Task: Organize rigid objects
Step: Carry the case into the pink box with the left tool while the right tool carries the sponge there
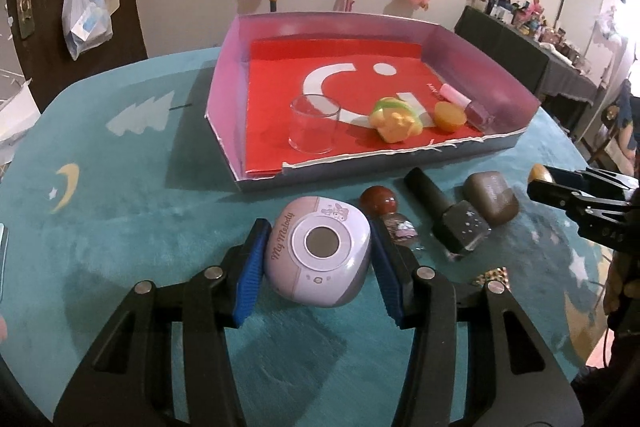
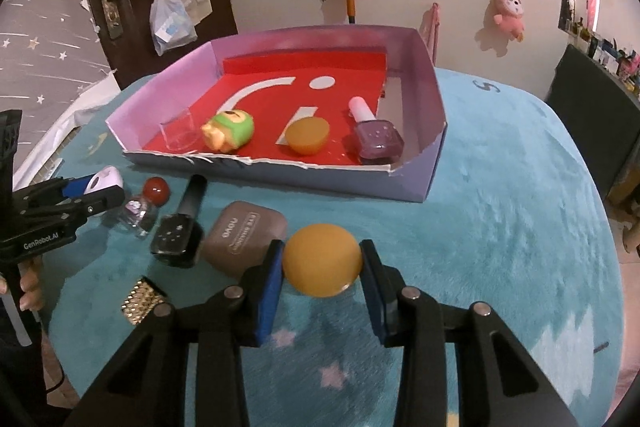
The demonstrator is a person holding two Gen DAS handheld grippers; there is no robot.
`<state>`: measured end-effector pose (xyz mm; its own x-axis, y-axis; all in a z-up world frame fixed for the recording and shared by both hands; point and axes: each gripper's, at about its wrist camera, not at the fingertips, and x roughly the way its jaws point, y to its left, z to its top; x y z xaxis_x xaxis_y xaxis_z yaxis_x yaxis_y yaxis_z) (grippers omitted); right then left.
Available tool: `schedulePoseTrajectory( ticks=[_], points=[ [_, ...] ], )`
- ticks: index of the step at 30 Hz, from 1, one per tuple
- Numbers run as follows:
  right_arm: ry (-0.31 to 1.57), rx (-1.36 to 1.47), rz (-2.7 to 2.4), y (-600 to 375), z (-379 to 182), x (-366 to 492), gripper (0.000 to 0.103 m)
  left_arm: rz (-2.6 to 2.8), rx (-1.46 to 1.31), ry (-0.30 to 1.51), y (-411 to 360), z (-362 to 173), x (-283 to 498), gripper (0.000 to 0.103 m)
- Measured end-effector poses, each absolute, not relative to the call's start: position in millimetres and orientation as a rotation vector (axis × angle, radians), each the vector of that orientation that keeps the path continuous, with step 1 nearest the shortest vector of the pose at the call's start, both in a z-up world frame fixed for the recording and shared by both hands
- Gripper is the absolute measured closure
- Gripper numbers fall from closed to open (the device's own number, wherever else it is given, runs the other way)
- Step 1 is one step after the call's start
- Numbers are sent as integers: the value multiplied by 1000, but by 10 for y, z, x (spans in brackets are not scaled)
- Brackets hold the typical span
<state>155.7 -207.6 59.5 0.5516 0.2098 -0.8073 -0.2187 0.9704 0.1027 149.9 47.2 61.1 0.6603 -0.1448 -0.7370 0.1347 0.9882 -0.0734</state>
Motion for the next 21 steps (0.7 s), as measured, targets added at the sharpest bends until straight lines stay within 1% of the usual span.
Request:
schedulePoseTrajectory(
  ticks=[21],
  points=[
    [930,-30,308,-1926,735,1416,63,-230,-2,786,245,841,1328,55]
  ],
)
